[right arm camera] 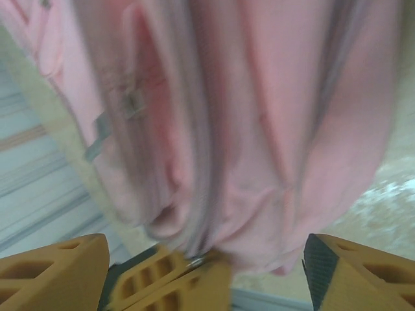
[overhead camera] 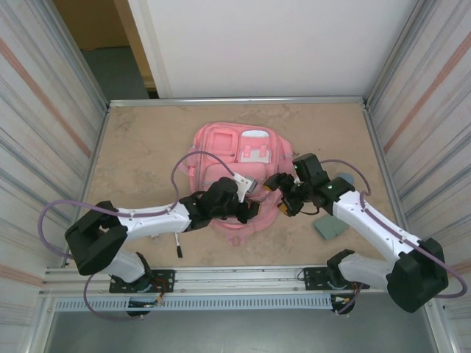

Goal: Pack books, pencil case, and school supplies into a backpack

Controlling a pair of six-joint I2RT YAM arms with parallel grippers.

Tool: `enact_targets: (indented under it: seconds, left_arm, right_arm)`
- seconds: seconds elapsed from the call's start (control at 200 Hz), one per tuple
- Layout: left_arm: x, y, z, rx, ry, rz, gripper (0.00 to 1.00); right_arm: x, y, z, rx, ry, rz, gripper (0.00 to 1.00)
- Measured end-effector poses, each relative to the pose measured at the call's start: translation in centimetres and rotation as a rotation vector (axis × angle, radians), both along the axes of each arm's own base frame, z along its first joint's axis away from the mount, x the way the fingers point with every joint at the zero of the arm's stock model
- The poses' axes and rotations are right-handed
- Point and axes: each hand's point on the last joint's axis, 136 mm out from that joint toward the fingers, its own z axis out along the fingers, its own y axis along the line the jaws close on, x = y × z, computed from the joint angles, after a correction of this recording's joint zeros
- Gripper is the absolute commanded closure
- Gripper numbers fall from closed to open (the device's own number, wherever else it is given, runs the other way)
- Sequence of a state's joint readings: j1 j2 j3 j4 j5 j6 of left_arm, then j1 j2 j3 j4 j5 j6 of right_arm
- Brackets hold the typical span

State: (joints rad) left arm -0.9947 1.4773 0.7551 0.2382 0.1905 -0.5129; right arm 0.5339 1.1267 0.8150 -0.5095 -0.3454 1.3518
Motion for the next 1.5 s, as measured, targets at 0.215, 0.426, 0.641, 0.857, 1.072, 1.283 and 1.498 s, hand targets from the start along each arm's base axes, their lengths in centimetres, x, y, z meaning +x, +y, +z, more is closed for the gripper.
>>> enact_targets:
  seconds: [0.215, 0.426, 0.641, 0.857, 1.072, 1.283, 1.498]
  left_arm:
    - [-0.1, -0.1, 0.0, 0.004, -0.005, 0.0, 1.0]
    - [-0.5, 0.8, -1.5, 0.074, 0.023, 0.011, 1.0]
    - [-0.1, 1.6, -1.7, 0.112, -0.006, 0.037, 1.0]
    - [0.5, 3.0, 1.0, 0.096, -0.094, 0.059, 1.0]
    - [2.0, 8.9, 0.2, 0.09, -0.066, 0.158, 1.0]
    - [2.7, 12.8, -0.5, 0.137, -0.052, 0.236, 1.0]
    - [0.9, 10.3, -0.1, 0.167, -0.07, 0.164, 1.0]
  right_arm:
    - [0.5, 2.5, -0.7, 0.056, 0.07, -0.025, 0.64]
    - [0.1, 4.6, -4.0, 0.02, 0.185, 0.004, 0.64]
    - [0.1, 4.6, -4.4, 0.007, 0.212, 0.001, 1.0]
    - [0.7, 4.5, -2.0, 0.052, 0.188, 0.04, 1.0]
    - [3.5, 1.1, -0.6, 0.034, 0.134, 0.044, 1.0]
    - [5.6, -0.1, -1.3, 0.014, 0.132, 0.144, 0.8]
    - [5.7, -1.2, -2.1, 0.014, 0.171, 0.129, 0.29]
